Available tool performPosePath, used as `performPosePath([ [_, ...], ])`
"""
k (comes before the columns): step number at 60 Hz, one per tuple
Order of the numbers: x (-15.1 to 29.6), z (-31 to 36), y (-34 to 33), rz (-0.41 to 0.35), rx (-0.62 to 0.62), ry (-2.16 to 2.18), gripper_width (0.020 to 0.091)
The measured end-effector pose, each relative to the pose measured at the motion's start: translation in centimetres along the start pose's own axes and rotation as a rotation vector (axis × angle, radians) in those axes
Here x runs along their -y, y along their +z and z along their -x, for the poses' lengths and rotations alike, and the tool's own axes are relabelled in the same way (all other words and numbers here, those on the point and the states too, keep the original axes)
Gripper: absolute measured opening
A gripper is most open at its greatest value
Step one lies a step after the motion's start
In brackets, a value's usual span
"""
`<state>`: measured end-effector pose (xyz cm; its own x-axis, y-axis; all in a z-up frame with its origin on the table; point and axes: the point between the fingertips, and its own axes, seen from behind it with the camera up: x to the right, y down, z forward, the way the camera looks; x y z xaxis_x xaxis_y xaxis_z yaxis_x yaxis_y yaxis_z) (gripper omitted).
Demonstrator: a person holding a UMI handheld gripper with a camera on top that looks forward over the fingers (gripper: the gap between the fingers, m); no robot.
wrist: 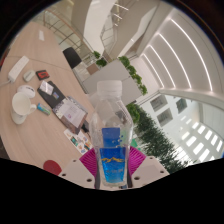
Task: Pour water
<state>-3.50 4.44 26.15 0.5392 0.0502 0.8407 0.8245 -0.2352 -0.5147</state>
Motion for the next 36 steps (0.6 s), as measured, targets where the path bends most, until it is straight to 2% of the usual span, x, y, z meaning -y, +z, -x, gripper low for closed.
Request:
performPosePath([
  [6, 4.3, 4.5, 0.1, -0.015, -0.022, -0.378, 0.0357],
  [9, 4.9, 7.4, 0.5, 0.01, -0.007, -0.53, 0.0357],
  [16, 6.9, 10.2, 1.5, -0.012, -0.05, -0.898, 0.0356],
  [36, 6.9, 10.6, 2.9, 0.097, -0.044, -1.257, 0.0359],
])
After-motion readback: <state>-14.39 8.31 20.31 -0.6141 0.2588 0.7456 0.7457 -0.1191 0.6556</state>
